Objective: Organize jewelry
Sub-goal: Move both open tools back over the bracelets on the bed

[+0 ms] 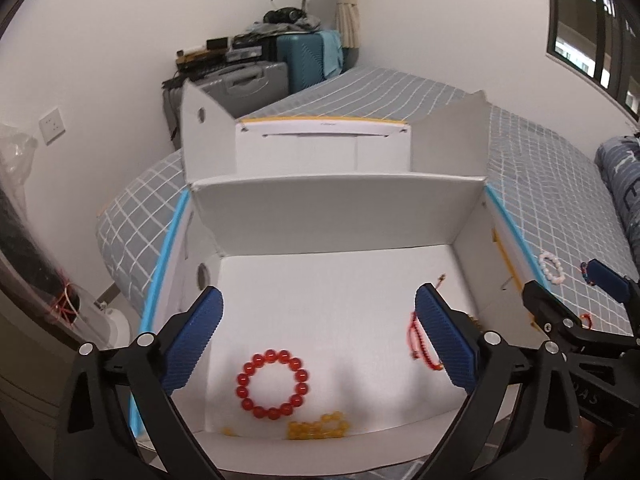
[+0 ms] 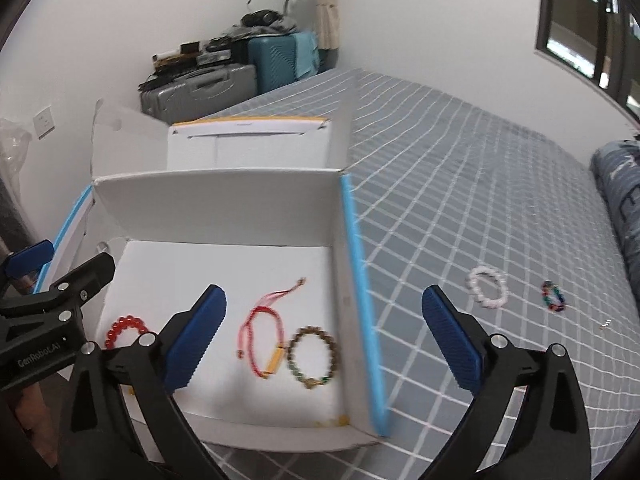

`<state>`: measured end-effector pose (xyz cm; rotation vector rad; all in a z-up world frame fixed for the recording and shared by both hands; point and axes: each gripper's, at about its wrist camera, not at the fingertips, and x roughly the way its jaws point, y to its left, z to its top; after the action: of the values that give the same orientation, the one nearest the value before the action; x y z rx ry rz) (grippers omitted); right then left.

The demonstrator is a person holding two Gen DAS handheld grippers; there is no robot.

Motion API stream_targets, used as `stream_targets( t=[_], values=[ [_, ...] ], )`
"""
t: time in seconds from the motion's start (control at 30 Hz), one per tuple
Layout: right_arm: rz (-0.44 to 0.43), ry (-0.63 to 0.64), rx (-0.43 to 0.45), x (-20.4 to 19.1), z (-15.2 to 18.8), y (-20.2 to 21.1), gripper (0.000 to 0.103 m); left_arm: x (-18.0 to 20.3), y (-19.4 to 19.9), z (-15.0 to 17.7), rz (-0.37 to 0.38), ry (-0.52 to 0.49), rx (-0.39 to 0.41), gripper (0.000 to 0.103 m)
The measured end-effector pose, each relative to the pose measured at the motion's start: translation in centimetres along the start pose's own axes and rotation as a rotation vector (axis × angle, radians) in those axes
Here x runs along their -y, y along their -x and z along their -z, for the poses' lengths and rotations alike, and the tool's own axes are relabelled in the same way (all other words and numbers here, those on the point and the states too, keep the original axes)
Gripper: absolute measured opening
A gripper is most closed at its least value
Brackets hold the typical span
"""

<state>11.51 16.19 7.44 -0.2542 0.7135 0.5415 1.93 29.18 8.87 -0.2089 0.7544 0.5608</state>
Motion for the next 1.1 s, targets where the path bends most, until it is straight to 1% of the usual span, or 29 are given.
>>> stream_targets(
  t=[0.2, 0.3, 0.4, 0.6, 0.73, 0.87, 0.9, 1.1],
  values=[
    [0.049, -0.044, 0.018, 4.1, 0.7, 2.0, 0.095, 3.6, 1.2, -0.4, 0.050, -0.031, 0.021, 0.097],
    [0.076, -0.058, 0.023, 6.1, 1.3, 2.9, 0.095, 6.0, 2.0, -0.5, 0.091, -0.065, 0.031, 0.097],
    [0.108, -0.076, 0.030, 8.3, 2.1, 3.8, 0.095, 9.2, 2.9, -0.8, 0.123, -0.109, 0.047, 0.097],
    [0.179, -0.127, 0.018, 13.4, 3.6, 5.0, 0.095, 15.1, 3.0, -1.6, 0.172, -0.169, 0.050, 0.097],
    [0.222, -0.189, -0.007, 17.6, 4.9, 5.4, 0.095, 19.7, 1.7, -2.1, 0.240, -0.185, 0.012, 0.097],
    [0.262, -0.232, -0.051, 21.2, 6.2, 4.8, 0.095, 24.4, -0.3, -2.6, 0.284, -0.237, -0.034, 0.097],
    [0.265, -0.242, -0.056, 21.9, 6.5, 4.7, 0.095, 25.9, -1.1, -2.8, 0.304, -0.246, -0.053, 0.097],
    [0.271, -0.285, -0.128, 25.0, 8.5, 2.2, 0.095, 31.7, -4.9, -3.5, 0.355, -0.306, -0.141, 0.097]
  ],
)
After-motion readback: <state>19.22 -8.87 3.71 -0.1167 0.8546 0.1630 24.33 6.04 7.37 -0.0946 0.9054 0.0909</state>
